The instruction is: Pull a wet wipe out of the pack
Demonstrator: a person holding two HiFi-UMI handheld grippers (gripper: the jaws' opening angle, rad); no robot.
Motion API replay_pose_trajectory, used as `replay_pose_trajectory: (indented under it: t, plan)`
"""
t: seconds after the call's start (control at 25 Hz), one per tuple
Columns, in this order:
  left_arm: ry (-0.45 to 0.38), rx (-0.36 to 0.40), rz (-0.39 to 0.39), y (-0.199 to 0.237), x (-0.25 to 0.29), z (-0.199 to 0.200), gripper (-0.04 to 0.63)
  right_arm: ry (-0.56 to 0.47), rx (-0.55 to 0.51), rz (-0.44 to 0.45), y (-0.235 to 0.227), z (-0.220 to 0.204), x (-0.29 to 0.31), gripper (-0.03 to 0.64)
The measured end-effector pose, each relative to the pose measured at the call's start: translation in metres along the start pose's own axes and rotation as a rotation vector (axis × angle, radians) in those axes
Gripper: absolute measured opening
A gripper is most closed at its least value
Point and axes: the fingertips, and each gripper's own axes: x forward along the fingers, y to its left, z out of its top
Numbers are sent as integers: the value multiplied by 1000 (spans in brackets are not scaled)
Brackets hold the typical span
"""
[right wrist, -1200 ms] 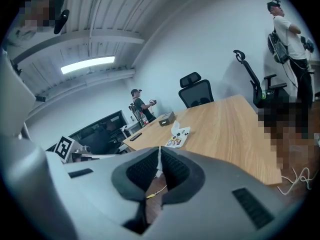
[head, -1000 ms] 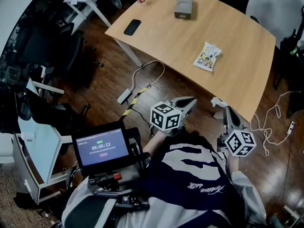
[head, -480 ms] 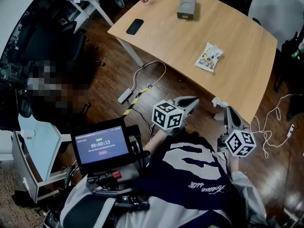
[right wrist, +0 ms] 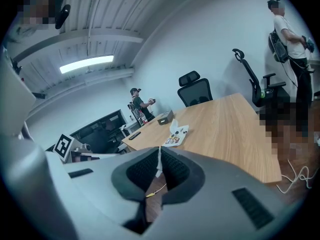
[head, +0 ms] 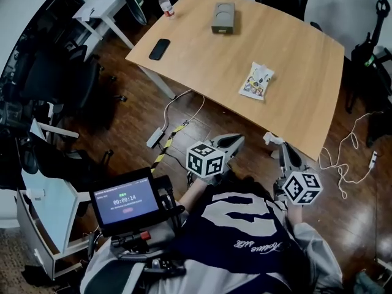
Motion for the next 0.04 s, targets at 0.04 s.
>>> replay_pose_trajectory:
  t: [0.04]
  plan:
    - [0,-1,4,1,-1,-1,3,0,1,1,0,-1,0,8]
